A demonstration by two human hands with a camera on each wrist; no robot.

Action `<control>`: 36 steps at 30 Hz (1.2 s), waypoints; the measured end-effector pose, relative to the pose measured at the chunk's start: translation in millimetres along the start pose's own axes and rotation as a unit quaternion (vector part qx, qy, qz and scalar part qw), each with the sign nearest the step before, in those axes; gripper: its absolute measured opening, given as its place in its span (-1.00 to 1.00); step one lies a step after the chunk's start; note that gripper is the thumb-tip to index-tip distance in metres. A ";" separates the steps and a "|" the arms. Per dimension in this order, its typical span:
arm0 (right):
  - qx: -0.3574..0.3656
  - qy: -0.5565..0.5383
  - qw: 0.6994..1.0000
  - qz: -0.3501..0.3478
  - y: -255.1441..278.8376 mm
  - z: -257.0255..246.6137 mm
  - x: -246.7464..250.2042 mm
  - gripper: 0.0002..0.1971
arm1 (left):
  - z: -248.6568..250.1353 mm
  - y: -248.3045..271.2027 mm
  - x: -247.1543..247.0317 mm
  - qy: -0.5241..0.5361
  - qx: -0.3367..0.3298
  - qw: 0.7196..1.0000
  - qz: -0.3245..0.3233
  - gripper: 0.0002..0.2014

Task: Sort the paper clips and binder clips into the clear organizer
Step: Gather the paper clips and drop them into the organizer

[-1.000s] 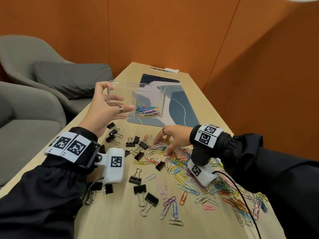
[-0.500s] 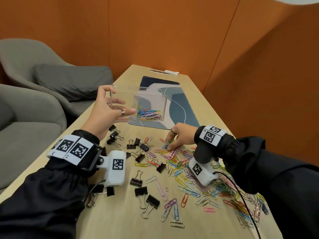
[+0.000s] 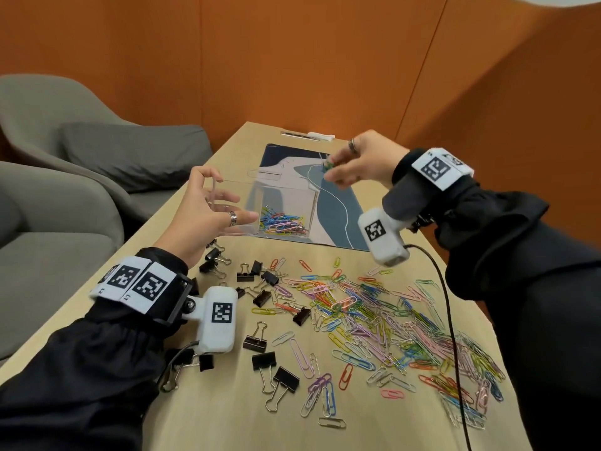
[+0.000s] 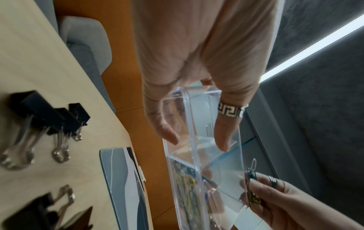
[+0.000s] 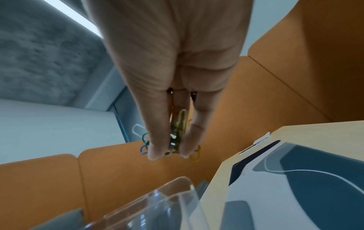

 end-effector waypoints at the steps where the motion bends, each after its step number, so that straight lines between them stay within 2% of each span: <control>1: 0.008 -0.014 1.000 -0.001 -2.1 -7.0 -0.7 -0.75 | -0.1 0.0 -0.6 -0.001 -0.001 1.000 -0.003 -0.40; 5: 0.041 0.012 0.997 -0.058 -2.0 -30.3 -18.5 -0.90 | 1.4 1.5 -2.8 0.002 -0.004 1.000 -0.013 -0.40; 11: 0.074 0.056 0.991 -0.094 0.3 -36.1 -42.3 -0.79 | 4.9 4.0 -4.5 0.009 -0.005 1.000 -0.029 -0.38; 19: 0.112 0.179 0.969 -0.129 0.7 -43.1 -44.0 -0.92 | 7.8 5.0 -4.3 0.009 -0.012 0.999 -0.042 -0.36; 22: 0.122 0.205 0.959 -0.153 1.7 -42.4 -45.3 -0.90 | 9.0 5.4 -3.6 0.007 -0.015 0.999 -0.043 -0.36; 25: 0.117 0.187 0.965 -0.144 1.9 -39.3 -42.1 -0.75 | 10.1 5.2 -2.0 0.010 -0.015 0.999 -0.038 -0.36; 27: 0.127 0.156 0.973 -0.114 3.8 -38.9 -38.2 -0.70 | 10.6 4.8 -0.2 0.014 -0.014 0.999 -0.032 -0.36; 30: 0.144 0.066 0.987 0.002 4.8 -33.2 -26.1 -0.74 | 11.1 4.4 2.8 0.027 -0.014 0.999 -0.018 -0.37; 33: 0.084 0.031 0.990 0.106 0.3 -8.5 -19.1 -0.76 | 12.9 4.4 5.3 0.034 -0.019 0.999 -0.006 -0.38; 34: 0.044 0.026 0.993 0.108 -0.8 2.7 -22.1 -0.76 | 13.8 4.5 6.4 0.037 -0.020 0.999 -0.002 -0.38; 35: -0.005 0.027 0.997 0.079 -1.2 14.4 -29.1 -0.74 | 15.0 4.7 7.4 0.039 -0.021 0.999 0.002 -0.37; 36: -0.052 0.043 0.998 0.019 -0.4 25.9 -39.5 -0.69 | 16.0 4.8 8.3 0.041 -0.020 0.999 0.006 -0.37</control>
Point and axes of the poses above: each hand's wrist, its own y-axis away from the middle knuckle, its own x-axis out of the back of the hand, z = x × y, the point moved 4 cm from there along -y, towards the middle knuckle, and after that the axes turned 6 degrees about x, right-handed, at the moved point
